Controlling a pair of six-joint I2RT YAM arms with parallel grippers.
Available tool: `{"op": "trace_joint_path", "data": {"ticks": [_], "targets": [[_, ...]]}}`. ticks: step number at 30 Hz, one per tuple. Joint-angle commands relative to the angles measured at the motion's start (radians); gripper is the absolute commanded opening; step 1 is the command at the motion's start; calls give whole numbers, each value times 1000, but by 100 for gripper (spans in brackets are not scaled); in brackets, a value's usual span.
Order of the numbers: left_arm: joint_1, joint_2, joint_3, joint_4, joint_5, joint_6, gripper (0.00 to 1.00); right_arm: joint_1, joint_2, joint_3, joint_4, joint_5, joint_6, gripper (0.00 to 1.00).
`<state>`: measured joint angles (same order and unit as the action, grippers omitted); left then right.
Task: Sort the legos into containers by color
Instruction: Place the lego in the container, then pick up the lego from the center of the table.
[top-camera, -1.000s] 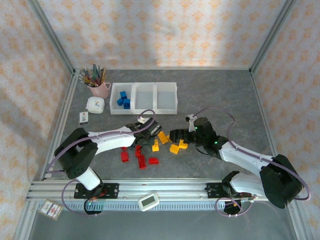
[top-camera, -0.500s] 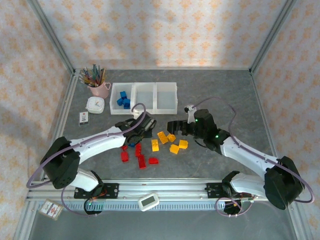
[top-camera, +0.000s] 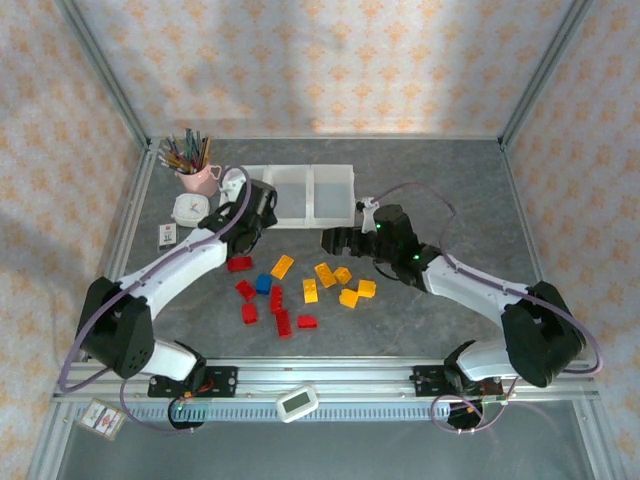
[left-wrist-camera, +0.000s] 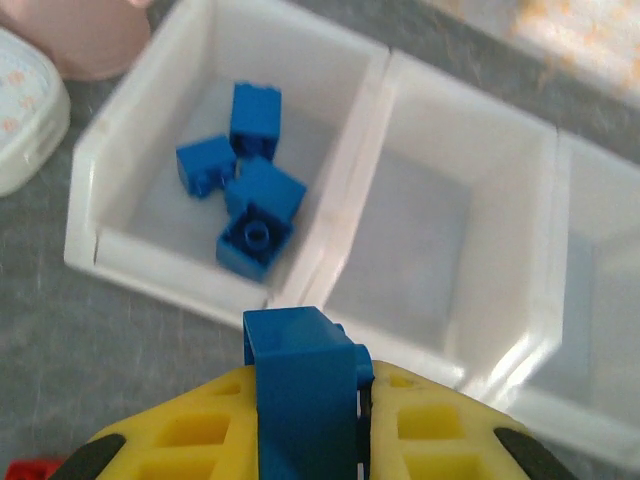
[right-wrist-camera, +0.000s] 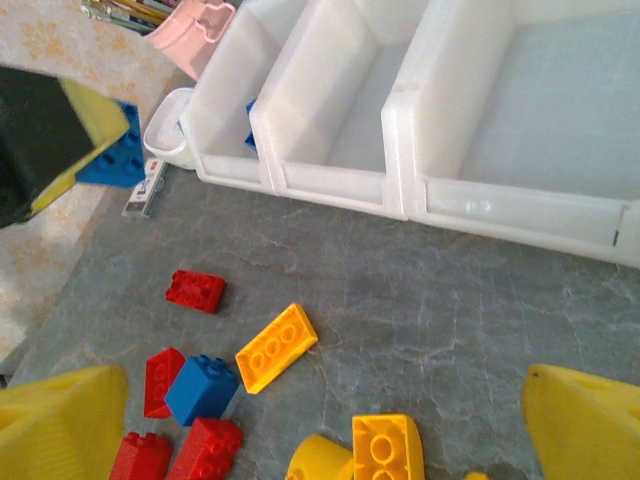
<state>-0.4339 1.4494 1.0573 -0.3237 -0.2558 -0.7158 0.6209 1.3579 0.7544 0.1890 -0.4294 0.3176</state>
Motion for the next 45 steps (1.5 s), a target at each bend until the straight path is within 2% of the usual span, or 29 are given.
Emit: {"op": "trace_joint_path", "data": {"ticks": [1, 11, 16, 19, 23, 29, 38, 45], "targets": [[51, 88, 78, 46, -51, 47, 23, -4, 23, 49, 53, 16, 5, 100], [196, 349, 261, 123, -34, 112, 25, -15, 54, 91, 50, 15, -8, 100], [212, 447, 336, 114, -16, 124, 37, -22, 67, 115, 38, 11, -18, 100], [212, 452, 350, 104, -13, 124, 45, -26, 74, 124, 32, 9, -23, 100], [212, 452, 354, 76, -42, 124, 52, -27, 73, 135, 22, 5, -32, 100], [211, 339, 280, 57, 24, 124, 56, -27, 71, 157, -41, -16, -54, 100], [188, 46, -23, 23, 132, 90, 58, -25, 16, 97, -96, -50, -30, 100], [67, -169, -226, -74, 131, 31, 59, -5, -9, 12, -101, -105, -12, 100]]}}
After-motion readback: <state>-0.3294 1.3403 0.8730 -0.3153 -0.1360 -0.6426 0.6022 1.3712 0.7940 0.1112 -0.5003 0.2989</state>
